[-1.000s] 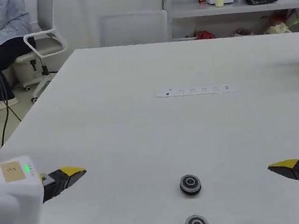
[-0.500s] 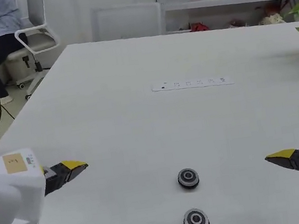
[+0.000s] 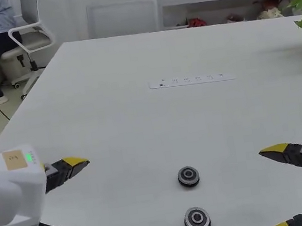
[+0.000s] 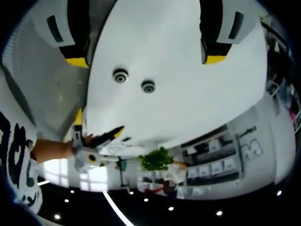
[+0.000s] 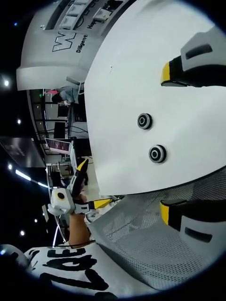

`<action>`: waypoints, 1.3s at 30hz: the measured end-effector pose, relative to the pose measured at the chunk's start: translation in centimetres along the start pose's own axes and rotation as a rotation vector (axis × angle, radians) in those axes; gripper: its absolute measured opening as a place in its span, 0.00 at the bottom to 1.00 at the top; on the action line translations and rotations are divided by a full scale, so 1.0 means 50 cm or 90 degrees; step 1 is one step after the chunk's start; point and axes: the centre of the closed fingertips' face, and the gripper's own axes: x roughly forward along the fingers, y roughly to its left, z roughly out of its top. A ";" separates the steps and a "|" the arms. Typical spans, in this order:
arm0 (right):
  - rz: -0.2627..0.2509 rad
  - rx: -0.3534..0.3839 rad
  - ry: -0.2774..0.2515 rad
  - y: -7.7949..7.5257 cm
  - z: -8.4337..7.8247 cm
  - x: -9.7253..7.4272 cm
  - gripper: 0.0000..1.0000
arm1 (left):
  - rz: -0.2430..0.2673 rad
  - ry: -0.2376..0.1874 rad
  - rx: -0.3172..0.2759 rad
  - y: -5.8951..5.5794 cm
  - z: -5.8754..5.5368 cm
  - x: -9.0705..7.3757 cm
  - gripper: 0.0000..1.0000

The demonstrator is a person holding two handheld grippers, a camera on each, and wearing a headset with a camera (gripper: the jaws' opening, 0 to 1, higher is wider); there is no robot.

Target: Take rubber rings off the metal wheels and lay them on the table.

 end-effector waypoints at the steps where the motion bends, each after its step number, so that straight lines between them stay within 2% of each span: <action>1: -0.001 -0.001 0.000 -0.001 0.000 0.000 0.96 | -0.002 0.000 -0.001 -0.001 0.001 0.001 0.98; 15: 0.012 -0.019 0.008 -0.006 -0.005 0.008 0.94 | -0.011 -0.002 0.008 -0.003 0.003 0.010 0.99; 21: 0.017 -0.020 0.000 -0.007 0.002 0.011 0.92 | -0.019 -0.004 0.015 -0.005 0.005 0.017 0.99; 29: 0.031 -0.028 0.012 -0.009 -0.012 0.024 0.88 | -0.031 -0.005 0.027 -0.007 0.010 0.025 0.98; 39: 0.045 -0.031 0.004 -0.014 -0.008 0.034 0.83 | -0.040 -0.008 0.037 -0.006 0.019 0.038 0.97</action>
